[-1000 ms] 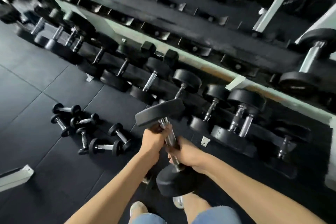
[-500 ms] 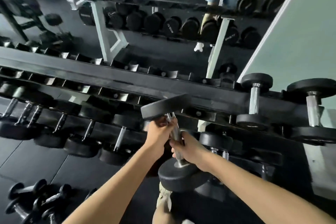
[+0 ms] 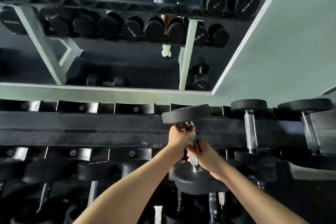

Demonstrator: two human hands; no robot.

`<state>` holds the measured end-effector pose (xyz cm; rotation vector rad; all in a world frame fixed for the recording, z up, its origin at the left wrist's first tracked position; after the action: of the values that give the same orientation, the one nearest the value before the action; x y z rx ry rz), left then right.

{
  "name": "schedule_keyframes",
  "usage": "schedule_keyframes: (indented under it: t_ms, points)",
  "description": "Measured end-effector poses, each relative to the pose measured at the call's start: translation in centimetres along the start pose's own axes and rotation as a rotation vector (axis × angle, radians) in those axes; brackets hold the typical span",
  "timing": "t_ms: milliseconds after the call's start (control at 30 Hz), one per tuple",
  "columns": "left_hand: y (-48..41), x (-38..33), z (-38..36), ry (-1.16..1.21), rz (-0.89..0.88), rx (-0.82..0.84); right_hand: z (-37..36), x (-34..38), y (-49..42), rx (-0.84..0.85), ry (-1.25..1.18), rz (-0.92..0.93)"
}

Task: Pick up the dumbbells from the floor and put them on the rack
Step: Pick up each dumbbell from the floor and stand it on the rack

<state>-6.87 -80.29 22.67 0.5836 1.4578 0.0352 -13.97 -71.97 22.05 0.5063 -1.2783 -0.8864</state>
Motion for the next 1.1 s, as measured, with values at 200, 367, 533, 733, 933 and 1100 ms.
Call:
schedule_keyframes:
  t_ms: [200,367,533,733,933,1100]
  points:
    - [-5.0,-0.2,-1.8,-0.116,0.027,0.075,1.4,1.6,-4.1,-0.027,-0.113,-0.071]
    - [-7.3,0.4,-2.1,-0.174,0.033,0.144,1.8,1.5,-6.0,-0.011,-0.124,-0.147]
    - [-7.2,0.8,-1.9,-0.204,-0.003,0.146,1.5,1.4,-6.3,-0.058,-0.093,-0.172]
    - [-7.3,0.0,-1.0,-0.340,0.006,0.220,1.4,1.9,-6.1,-0.172,0.043,-0.146]
    - [-4.8,0.7,2.6,-0.286,0.021,0.048,2.1,1.9,-3.3,-0.574,0.412,0.052]
    - [0.3,1.0,5.5,-0.307,-0.098,-0.073,0.9,1.3,2.2,-0.826,0.401,0.377]
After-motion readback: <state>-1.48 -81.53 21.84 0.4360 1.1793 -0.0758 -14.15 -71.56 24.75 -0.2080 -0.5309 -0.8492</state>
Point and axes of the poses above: each hand's wrist, its own y-axis away from the middle knuckle, its own z-axis out of the back of the hand, x = y × z, the point moved 3 cm from there along -y, towards the middle knuckle, and after that the axes turned 13 degrees about -z, right-handed, at the moved point
